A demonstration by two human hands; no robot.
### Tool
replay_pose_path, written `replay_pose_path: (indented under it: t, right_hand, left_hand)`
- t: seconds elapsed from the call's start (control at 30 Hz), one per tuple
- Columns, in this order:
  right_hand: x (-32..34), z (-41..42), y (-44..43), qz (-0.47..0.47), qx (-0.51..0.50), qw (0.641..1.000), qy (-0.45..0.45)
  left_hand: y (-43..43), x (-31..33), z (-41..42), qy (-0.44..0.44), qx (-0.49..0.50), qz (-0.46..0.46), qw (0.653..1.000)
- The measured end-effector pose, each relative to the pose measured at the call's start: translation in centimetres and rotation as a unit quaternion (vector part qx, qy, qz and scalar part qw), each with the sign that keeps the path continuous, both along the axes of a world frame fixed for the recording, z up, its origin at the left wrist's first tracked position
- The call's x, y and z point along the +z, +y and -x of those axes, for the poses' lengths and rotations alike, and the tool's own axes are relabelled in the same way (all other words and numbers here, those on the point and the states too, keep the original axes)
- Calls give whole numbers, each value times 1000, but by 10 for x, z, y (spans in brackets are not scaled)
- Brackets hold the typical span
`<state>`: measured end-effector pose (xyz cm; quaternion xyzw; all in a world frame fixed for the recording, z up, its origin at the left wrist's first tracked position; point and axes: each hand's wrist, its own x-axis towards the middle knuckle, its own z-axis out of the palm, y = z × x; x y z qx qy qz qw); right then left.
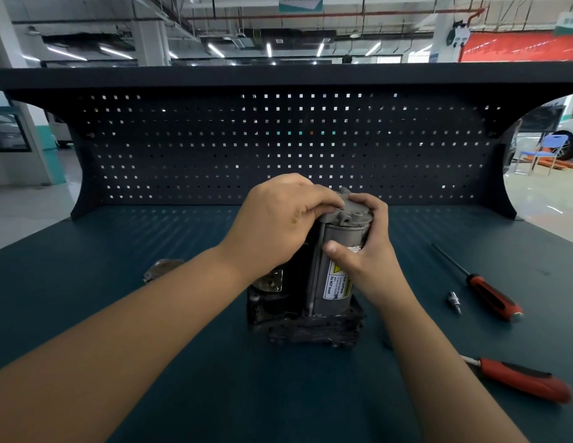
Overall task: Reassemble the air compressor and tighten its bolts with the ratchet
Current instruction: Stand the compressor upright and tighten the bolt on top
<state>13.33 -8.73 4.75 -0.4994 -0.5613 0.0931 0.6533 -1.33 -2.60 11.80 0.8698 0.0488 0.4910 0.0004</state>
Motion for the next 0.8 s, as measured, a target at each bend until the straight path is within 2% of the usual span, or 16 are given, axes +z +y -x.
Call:
replay_pose_path:
  t: [0.8]
  right_hand:
    - [0,-5,2,3,-11,1000,7]
  left_hand:
    - [5,5,-9,26,-14,-10,1000]
